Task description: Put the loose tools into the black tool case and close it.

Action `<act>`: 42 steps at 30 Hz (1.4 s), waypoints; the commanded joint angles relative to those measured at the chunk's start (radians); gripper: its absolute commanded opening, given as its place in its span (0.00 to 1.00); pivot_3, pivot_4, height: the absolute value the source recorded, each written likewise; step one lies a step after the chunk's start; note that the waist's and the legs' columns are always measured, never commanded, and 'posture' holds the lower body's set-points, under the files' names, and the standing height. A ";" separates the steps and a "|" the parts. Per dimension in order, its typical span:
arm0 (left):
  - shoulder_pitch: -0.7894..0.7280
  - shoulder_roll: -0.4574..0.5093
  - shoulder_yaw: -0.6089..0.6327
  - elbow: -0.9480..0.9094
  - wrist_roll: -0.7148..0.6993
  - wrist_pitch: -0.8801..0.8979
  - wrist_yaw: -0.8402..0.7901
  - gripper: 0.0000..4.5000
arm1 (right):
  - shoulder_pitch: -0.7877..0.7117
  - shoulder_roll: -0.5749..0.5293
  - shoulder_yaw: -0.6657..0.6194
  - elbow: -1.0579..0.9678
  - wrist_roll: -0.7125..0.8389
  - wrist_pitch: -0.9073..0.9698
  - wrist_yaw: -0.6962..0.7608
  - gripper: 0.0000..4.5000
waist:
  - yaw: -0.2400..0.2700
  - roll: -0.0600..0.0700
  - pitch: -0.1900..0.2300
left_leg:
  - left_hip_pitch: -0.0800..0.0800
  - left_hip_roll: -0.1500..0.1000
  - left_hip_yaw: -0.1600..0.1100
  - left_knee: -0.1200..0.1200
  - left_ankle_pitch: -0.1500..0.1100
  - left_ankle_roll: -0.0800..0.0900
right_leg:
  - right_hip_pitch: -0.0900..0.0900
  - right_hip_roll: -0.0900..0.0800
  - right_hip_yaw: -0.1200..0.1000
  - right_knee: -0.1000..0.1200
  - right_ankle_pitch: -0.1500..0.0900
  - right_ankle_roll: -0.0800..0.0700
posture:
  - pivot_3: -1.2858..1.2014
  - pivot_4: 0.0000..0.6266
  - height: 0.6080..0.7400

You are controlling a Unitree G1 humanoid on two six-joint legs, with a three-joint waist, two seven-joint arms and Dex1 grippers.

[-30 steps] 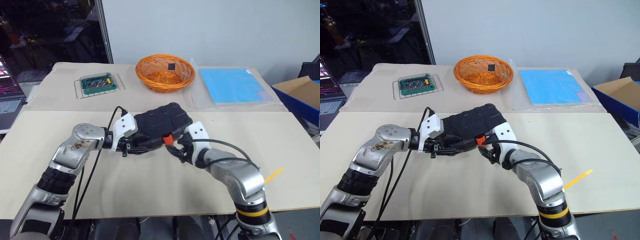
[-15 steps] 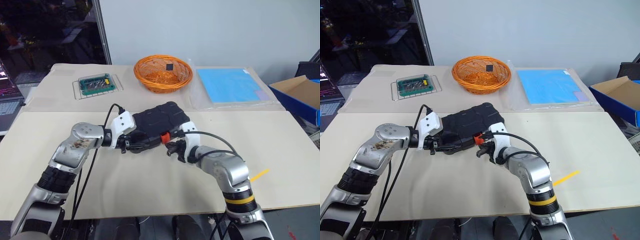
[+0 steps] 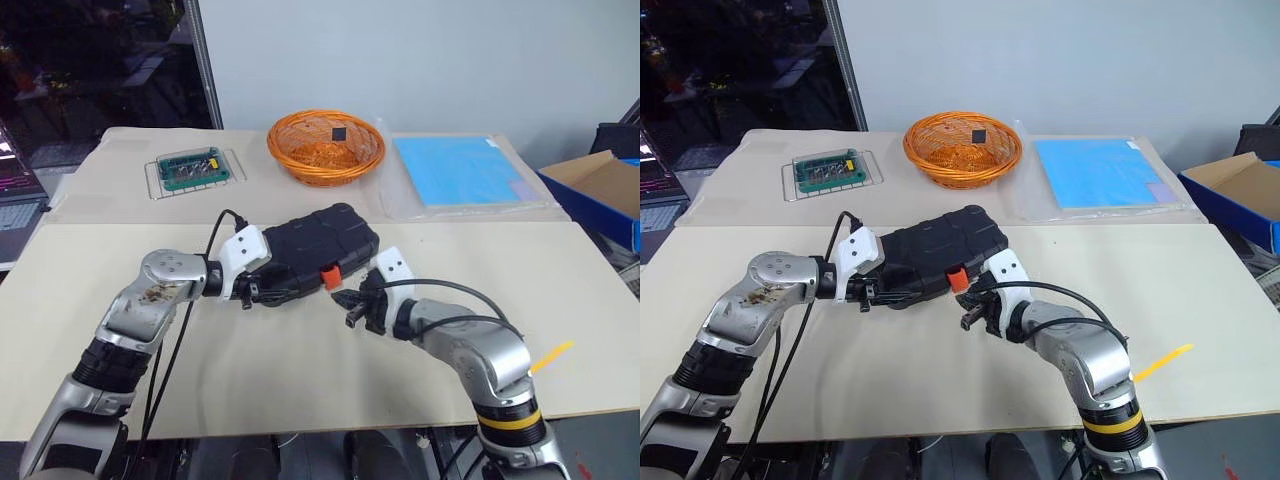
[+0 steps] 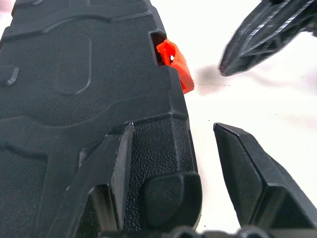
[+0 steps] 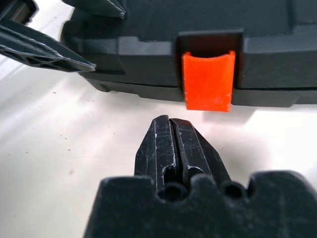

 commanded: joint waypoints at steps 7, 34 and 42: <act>0.018 0.008 -0.020 0.026 0.026 0.030 0.001 0.61 | -0.068 0.047 0.001 0.113 -0.058 -0.154 -0.038 0.01 | 0.002 0.000 0.000 | 0.000 0.000 0.000 0.000 0.000 0.000 | 0.000 0.000 0.000 0.000 0.000 0.000 | 0.52 0.24 1.00; 0.026 0.007 -0.015 0.010 0.027 0.045 0.007 0.61 | -0.039 0.102 -0.009 0.105 -0.086 -0.311 -0.025 0.01 | -0.001 0.000 0.000 | 0.002 0.000 0.000 -0.001 0.000 0.000 | 0.000 0.000 0.000 0.000 0.000 0.000 | 0.52 0.24 1.00; 0.026 0.008 -0.013 0.013 0.029 0.042 0.008 0.61 | -0.025 0.105 0.063 0.259 -0.197 -0.445 -0.039 0.01 | -0.002 0.000 0.000 | 0.002 0.000 0.000 -0.001 0.000 0.000 | 0.000 0.000 0.000 0.000 0.000 -0.001 | 0.52 0.24 1.00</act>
